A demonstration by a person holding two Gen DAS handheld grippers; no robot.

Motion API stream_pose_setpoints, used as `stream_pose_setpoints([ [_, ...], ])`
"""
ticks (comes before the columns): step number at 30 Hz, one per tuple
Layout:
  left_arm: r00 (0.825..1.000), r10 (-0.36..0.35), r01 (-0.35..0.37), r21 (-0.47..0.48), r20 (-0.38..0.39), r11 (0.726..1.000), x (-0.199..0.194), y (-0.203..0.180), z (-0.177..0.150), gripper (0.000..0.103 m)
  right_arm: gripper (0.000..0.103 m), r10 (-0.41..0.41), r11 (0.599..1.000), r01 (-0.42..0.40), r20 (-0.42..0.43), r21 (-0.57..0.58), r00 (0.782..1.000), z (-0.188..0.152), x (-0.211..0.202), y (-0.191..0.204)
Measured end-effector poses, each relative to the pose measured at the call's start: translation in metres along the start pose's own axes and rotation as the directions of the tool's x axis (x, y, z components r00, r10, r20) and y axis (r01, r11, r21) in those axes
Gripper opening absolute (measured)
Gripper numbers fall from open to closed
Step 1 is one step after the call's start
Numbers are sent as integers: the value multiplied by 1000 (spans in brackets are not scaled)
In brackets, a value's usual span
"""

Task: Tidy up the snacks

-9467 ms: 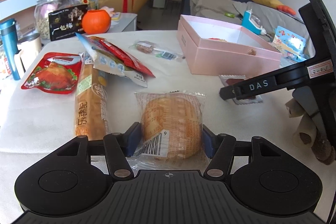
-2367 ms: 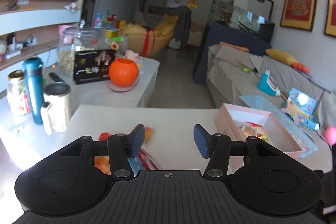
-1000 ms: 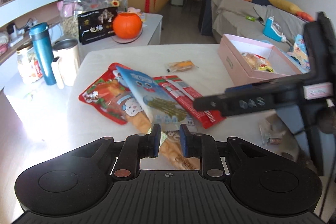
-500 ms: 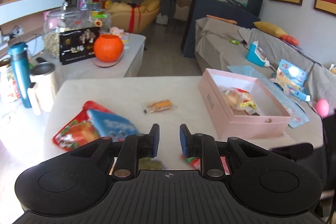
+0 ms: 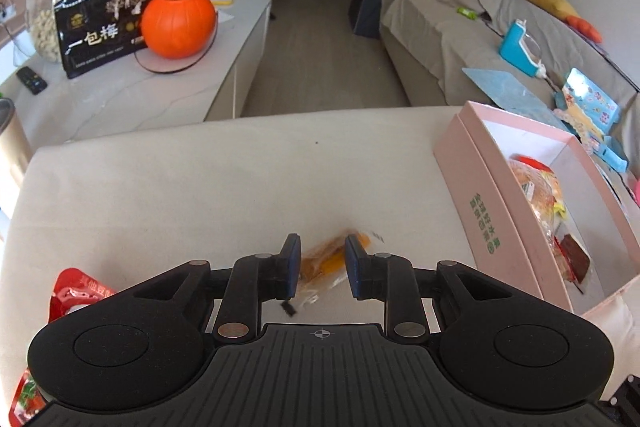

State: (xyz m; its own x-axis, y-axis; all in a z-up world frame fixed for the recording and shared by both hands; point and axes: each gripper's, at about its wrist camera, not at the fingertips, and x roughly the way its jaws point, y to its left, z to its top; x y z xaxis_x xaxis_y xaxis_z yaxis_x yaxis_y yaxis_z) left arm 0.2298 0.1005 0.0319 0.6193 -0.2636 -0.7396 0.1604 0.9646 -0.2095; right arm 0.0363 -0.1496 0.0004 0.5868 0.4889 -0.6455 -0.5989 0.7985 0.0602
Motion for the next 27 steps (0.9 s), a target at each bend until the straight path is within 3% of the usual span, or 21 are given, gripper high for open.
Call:
stream_pose_setpoints([
  [3,999,-2,6,73,-53,997,-2,-8,-11,27,85,8,1000,-8,-4,-5,1000,1,2,1],
  [6,995,96,-93,155,-12,983,-3,-23,-18,30,86,1,1000,-1,-8,-15,1000,1,4,4],
  [7,993,113,-115,145,24,983,-6,-25,-15,29,86,-1,1000,1,-8,-17,1000,1,4,5],
  [9,995,88,-92,89,49,992,-7,-25,-7,29,86,-4,1000,4,-8,-18,1000,0,4,5],
  [11,997,74,-74,30,23,997,-1,-24,1,30,86,-11,1000,11,-9,-21,1000,0,4,6],
  [16,984,179,-180,-35,-17,983,20,-21,12,31,86,-15,1000,15,-10,-23,1000,0,4,8],
  [19,983,181,-182,-46,-14,982,26,-19,12,30,86,-13,1000,13,-9,-22,1000,0,3,7],
  [22,984,178,-178,6,9,984,22,-24,5,25,86,-13,1000,13,-9,-21,1000,0,3,8],
  [27,991,131,-130,-25,28,991,-10,-38,-28,24,87,-8,1000,8,-11,-20,1000,0,3,8],
])
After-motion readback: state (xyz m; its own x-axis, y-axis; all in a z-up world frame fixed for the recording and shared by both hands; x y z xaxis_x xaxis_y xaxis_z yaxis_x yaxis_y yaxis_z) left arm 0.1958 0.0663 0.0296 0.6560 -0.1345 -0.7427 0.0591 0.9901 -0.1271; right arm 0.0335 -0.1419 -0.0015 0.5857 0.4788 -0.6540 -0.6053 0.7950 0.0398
